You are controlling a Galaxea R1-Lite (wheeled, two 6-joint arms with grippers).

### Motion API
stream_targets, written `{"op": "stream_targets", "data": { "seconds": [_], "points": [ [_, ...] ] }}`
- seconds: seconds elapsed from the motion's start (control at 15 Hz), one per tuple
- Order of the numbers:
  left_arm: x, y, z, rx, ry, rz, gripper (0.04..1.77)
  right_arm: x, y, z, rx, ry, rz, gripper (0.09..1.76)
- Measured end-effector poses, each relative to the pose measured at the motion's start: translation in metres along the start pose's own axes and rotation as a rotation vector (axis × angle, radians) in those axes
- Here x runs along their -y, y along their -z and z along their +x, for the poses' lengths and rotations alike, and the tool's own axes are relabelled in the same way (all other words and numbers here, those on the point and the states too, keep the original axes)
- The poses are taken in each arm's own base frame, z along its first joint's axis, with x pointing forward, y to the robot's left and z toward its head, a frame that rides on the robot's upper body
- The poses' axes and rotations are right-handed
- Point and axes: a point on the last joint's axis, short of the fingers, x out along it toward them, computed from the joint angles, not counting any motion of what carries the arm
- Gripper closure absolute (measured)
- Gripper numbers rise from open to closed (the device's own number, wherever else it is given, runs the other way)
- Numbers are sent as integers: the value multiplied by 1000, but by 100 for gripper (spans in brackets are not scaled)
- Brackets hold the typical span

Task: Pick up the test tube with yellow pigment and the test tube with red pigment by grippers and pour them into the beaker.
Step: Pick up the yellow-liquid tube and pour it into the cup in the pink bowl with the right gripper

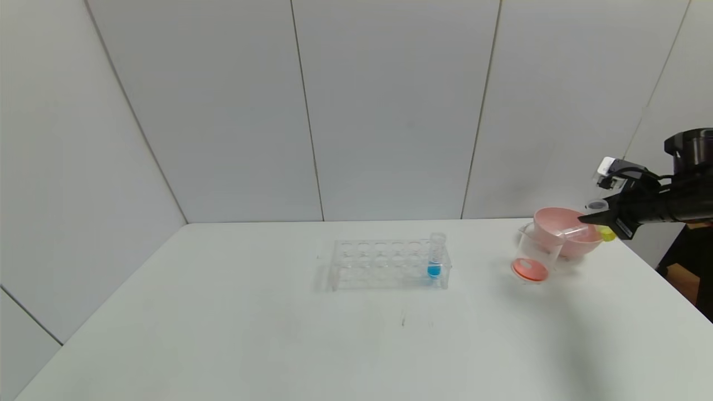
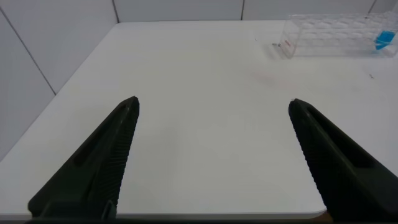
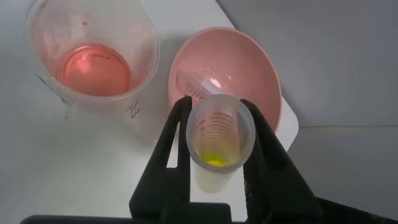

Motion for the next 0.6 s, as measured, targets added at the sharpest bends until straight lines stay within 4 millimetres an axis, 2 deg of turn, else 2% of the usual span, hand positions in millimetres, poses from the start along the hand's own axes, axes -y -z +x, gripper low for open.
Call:
{"op": "stream_targets", "data": {
  "seconds": [0.2,0.6],
  "points": [
    [0,0,0,0,0,0,9,1,-11,9,-2,-37,-6,131],
    [0,0,0,1,0,0,9,6,-44,3,-59,-85,-69,131]
  ]
}}
